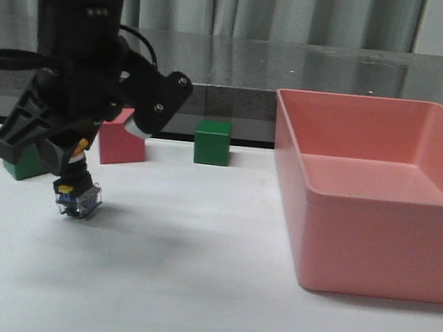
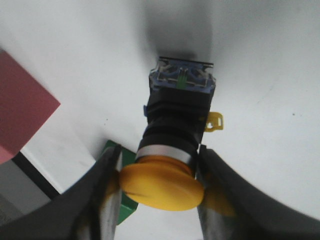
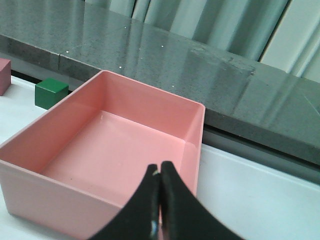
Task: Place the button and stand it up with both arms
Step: 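Lift the button with the left gripper and rotate it upright, then set the button upright on the table and open the left gripper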
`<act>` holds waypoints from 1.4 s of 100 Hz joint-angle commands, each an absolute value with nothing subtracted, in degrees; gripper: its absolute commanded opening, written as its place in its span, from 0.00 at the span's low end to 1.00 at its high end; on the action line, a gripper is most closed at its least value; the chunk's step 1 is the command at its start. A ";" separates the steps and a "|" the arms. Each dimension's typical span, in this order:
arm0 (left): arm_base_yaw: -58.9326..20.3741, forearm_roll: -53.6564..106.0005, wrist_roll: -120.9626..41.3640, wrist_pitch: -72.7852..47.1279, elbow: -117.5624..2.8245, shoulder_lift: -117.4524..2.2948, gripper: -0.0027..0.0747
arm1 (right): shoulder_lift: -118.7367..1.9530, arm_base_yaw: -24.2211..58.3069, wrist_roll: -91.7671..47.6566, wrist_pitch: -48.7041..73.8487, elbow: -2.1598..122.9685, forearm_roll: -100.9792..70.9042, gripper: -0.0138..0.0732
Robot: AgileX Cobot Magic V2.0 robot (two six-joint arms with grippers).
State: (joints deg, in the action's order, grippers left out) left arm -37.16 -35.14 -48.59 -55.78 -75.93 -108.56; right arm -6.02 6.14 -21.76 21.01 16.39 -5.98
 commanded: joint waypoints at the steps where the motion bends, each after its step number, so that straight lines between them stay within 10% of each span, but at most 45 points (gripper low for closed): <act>1: -37.97 -37.82 -47.45 -56.33 -77.56 -107.11 0.01 | -6.58 5.81 -21.76 16.79 17.95 -6.36 0.09; 31: -37.90 -37.82 -47.45 -56.09 -77.66 -108.02 0.05 | -6.58 5.81 -21.76 16.80 17.95 -6.36 0.09; 67: -38.00 -37.56 -47.45 -53.01 -77.66 -108.02 0.72 | -6.58 5.81 -21.76 16.75 17.95 -6.36 0.09; 122: -37.86 -36.55 -46.86 -62.57 -77.66 -100.01 0.70 | -6.58 5.81 -21.76 16.70 17.95 -6.36 0.09; 140: -37.86 -37.35 -30.32 -66.27 -77.79 -94.13 0.48 | -6.58 5.81 -21.76 16.70 17.95 -6.36 0.09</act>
